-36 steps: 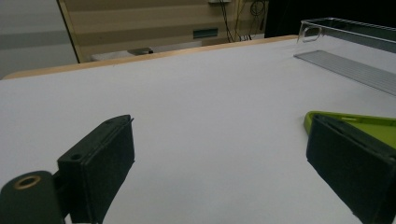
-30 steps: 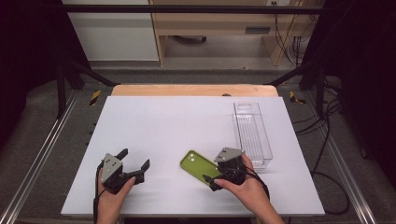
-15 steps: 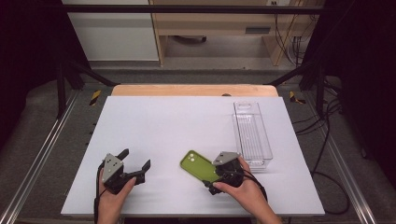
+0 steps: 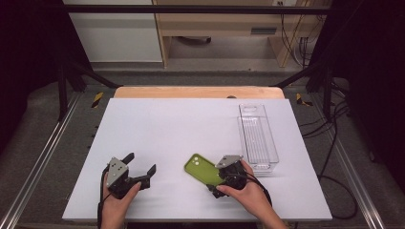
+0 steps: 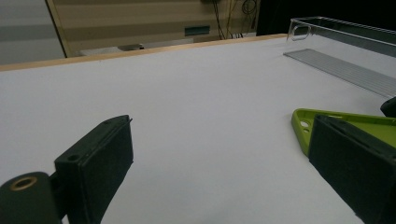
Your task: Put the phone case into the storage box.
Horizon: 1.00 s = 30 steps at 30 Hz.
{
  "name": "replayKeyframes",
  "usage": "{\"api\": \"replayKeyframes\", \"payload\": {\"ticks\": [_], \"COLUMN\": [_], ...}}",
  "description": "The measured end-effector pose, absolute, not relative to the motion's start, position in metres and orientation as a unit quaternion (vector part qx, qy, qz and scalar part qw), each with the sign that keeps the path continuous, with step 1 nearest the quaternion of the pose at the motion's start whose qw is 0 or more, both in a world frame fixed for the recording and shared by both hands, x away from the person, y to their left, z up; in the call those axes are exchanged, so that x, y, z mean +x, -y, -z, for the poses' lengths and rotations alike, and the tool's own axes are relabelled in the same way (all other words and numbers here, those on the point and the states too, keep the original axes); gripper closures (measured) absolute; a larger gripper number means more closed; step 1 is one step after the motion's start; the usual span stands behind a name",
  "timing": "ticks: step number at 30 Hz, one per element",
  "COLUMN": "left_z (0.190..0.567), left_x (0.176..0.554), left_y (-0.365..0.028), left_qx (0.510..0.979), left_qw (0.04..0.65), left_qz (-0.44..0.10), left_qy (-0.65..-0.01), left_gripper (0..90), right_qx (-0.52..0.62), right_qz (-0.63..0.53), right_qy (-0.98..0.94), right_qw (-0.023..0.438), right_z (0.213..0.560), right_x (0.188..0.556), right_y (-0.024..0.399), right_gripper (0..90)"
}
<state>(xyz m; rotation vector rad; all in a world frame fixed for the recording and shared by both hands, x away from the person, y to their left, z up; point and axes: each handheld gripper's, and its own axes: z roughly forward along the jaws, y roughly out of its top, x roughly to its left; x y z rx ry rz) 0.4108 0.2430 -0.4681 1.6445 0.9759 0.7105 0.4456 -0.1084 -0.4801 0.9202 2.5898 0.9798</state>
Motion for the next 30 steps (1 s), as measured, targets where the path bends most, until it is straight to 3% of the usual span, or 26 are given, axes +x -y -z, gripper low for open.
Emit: {"api": "replayKeyframes", "payload": {"ticks": [9,17,30], "left_z": [0.4681,0.4702,0.4718], "left_x": [0.4107,0.4115,0.4083], "left_y": [-0.2416,-0.2406,-0.2412], "left_qx": [0.688,0.690,0.675], "left_qw": [0.524,0.521,0.524], "left_qz": [-0.295,-0.287,-0.285], "left_qy": [-0.406,-0.411,-0.434], "left_gripper": [6.4,6.9,8.1], "right_qx": [0.305,0.305,0.308], "right_qz": [-0.326,-0.354,-0.353], "right_qy": [-0.888,-0.875,-0.873], "right_qw": [0.112,0.126,0.134], "right_z": [0.4843,0.4878,0.4871], "right_x": [0.4447,0.4400,0.4363], "right_y": [0.1063,0.1135,0.1130], "right_gripper": [6.8,13.9,16.8]}}
